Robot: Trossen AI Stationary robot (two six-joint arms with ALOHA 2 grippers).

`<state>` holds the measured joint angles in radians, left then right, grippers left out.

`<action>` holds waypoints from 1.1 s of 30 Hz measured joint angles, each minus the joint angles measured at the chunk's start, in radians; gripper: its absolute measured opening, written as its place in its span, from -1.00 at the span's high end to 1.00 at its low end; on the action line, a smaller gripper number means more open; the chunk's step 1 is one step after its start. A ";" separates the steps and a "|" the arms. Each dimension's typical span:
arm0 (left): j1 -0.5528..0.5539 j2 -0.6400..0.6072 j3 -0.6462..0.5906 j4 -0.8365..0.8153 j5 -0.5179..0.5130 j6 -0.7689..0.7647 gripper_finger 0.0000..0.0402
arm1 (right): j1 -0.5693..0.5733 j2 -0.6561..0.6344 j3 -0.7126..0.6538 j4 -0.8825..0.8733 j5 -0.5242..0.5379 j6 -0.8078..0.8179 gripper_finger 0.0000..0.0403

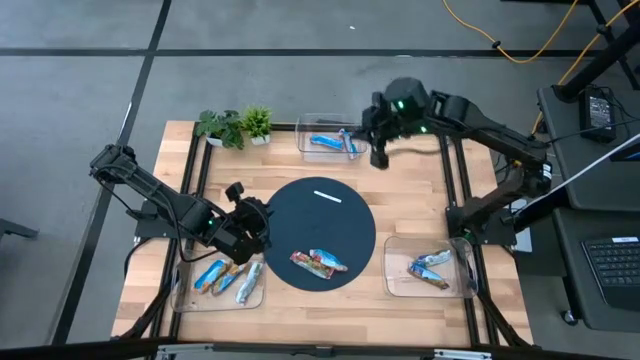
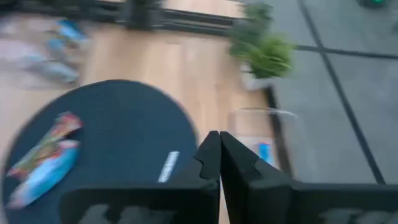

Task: Pick and place Granola Bars by type
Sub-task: Put the red granola bar into the top transparent bin

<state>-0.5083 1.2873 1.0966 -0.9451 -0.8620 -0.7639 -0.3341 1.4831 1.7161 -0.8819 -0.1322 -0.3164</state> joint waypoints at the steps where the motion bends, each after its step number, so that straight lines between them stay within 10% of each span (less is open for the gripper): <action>1: 0.000 0.000 0.000 0.000 0.001 0.000 0.62 | 0.032 -0.012 0.000 -0.016 0.000 0.001 0.98; 15: 0.000 0.000 0.000 0.003 0.020 0.000 0.62 | 0.513 -0.128 0.000 0.056 0.151 0.079 0.98; 33: 0.000 0.000 0.000 0.003 0.020 0.008 0.62 | 0.644 0.013 0.018 0.107 0.157 0.201 0.98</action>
<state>-0.5087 1.2873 1.0966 -0.9417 -0.8425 -0.7561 0.3104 1.4962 1.7340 -0.7747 0.0244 -0.1150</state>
